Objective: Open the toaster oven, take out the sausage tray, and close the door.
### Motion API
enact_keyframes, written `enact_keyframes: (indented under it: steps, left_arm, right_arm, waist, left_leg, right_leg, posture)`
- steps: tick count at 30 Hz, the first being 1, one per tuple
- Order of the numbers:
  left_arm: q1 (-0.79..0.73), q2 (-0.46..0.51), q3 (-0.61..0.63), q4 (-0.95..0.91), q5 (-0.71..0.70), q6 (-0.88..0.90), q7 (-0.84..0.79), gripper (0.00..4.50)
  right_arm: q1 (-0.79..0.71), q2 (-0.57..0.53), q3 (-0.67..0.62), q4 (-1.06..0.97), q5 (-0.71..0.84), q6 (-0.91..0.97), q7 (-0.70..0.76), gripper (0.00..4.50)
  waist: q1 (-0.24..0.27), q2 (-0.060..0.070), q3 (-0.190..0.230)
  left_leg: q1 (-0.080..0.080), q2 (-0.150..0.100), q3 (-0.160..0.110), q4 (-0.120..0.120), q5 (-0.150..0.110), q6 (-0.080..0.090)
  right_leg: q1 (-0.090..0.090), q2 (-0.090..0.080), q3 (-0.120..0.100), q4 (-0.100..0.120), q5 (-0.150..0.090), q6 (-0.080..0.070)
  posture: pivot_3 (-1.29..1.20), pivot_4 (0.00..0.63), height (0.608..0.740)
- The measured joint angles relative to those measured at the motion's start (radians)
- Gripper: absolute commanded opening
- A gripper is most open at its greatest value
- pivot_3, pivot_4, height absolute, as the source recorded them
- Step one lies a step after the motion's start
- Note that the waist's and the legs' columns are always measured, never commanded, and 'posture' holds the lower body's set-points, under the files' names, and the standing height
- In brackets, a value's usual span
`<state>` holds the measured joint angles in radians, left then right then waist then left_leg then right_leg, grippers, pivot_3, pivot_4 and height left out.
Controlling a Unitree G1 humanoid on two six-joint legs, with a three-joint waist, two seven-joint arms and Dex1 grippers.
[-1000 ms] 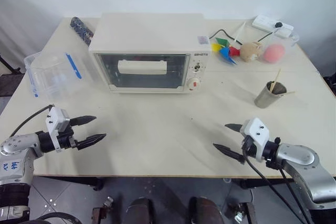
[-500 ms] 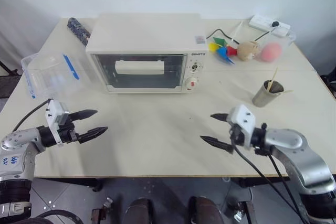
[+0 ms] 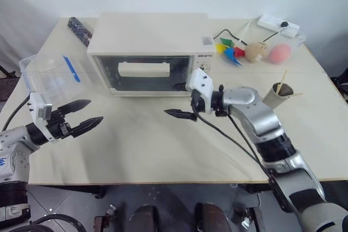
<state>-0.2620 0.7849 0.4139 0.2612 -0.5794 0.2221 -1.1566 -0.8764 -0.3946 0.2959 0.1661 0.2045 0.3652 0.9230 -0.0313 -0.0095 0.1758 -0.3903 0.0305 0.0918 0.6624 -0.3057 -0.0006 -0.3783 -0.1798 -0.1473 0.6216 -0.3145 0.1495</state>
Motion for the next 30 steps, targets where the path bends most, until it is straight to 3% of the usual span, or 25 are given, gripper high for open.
enact_keyframes:
  steps: [5,9,19,22,30]
  left_arm:
    - [0.019,0.001,0.019,-0.026,-0.013,0.009,0.0,4.48]
    - [0.038,0.001,0.022,-0.044,-0.02,0.02,0.002,4.48]
    - [-0.021,0.061,0.058,-0.003,-0.032,0.049,0.005,4.48]
    - [-0.076,0.105,0.064,0.069,-0.027,0.037,-0.002,3.91]
    - [-0.219,0.207,0.09,0.295,-0.034,0.017,-0.173,1.49]
  right_arm:
    - [-0.123,0.044,0.0,0.16,-0.037,-0.115,0.036,4.5]
    - [-0.138,0.067,-0.005,0.194,-0.035,-0.161,0.071,4.5]
    - [-0.059,0.031,0.001,-0.035,0.02,-0.058,0.225,4.5]
    - [-0.011,0.024,0.015,-0.094,0.019,-0.038,0.236,4.5]
    - [0.041,0.03,0.03,-0.149,0.004,-0.026,0.21,4.5]
  waist:
    - [-0.012,0.0,0.0]
    - [-0.021,0.0,0.0]
    - [-0.022,0.0,0.001]
    - [-0.024,-0.001,0.001]
    - [-0.023,-0.004,0.002]
  left_leg:
    - [0.0,0.0,0.0,-0.001,0.0,0.0]
    - [0.0,0.0,0.0,-0.001,0.0,-0.001]
    - [0.0,0.001,0.0,-0.001,-0.001,-0.001]
    - [0.0,0.001,0.001,-0.002,-0.001,-0.001]
    - [-0.001,0.001,0.002,-0.002,-0.001,-0.001]
  right_leg:
    - [-0.001,0.0,0.0,0.001,0.0,0.0]
    - [-0.001,0.0,0.0,0.001,0.0,0.0]
    - [-0.001,0.0,0.0,0.001,0.0,0.0]
    - [-0.002,0.0,0.0,0.001,0.0,0.0]
    - [-0.005,0.0,0.0,0.003,0.0,0.0]
  posture:
    - [0.0,0.15,0.74]
    - [0.0,0.15,0.74]
    - [0.0,0.15,0.74]
    - [0.0,0.15,0.74]
    - [0.0,0.15,0.74]
